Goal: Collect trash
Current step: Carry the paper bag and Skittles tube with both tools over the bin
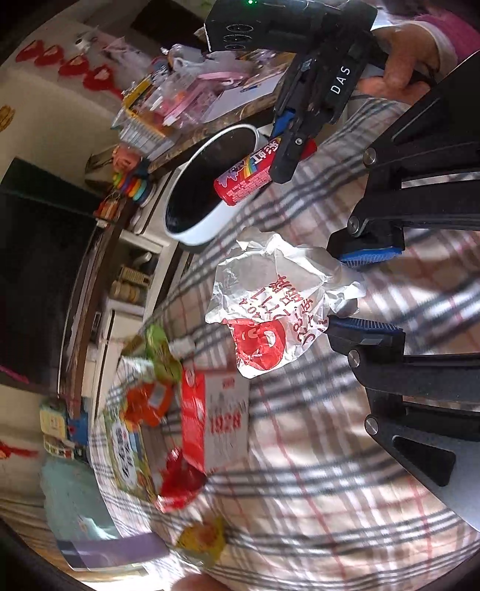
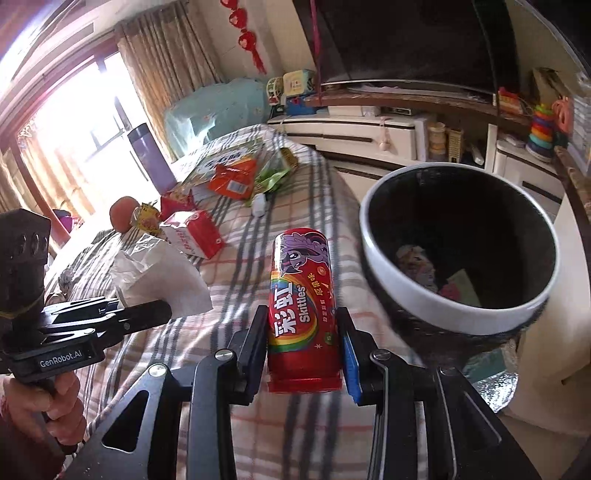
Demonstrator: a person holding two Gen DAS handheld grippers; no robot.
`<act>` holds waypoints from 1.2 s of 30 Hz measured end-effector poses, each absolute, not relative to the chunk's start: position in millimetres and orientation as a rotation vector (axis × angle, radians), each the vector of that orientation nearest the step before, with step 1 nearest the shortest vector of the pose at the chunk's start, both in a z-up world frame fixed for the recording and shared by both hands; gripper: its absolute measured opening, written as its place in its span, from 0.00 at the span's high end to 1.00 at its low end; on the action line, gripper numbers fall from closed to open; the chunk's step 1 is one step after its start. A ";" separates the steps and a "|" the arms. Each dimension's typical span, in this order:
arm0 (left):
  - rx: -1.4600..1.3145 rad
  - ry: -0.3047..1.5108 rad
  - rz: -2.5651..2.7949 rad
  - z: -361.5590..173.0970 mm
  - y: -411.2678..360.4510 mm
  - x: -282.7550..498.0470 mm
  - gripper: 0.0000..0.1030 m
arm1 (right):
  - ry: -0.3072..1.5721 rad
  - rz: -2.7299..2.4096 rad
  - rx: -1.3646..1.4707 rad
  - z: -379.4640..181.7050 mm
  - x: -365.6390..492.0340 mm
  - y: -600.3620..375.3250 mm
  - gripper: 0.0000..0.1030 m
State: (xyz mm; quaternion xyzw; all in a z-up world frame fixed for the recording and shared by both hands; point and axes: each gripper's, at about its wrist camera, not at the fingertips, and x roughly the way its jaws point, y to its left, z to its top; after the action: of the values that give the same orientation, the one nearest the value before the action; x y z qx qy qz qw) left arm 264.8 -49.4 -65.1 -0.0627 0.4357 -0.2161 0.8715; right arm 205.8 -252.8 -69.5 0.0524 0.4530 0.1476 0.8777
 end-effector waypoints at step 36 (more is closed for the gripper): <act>0.003 0.873 -0.580 -51.0 -156.3 309.2 0.77 | 0.889 0.129 0.165 -48.6 209.9 -360.6 0.65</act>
State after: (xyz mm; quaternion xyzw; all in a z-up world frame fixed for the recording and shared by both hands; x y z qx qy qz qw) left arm 309.2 -156.3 -51.0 0.0013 0.4169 -0.2768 0.8658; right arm 209.9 -360.6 -48.6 0.0799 0.4292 0.0623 0.8975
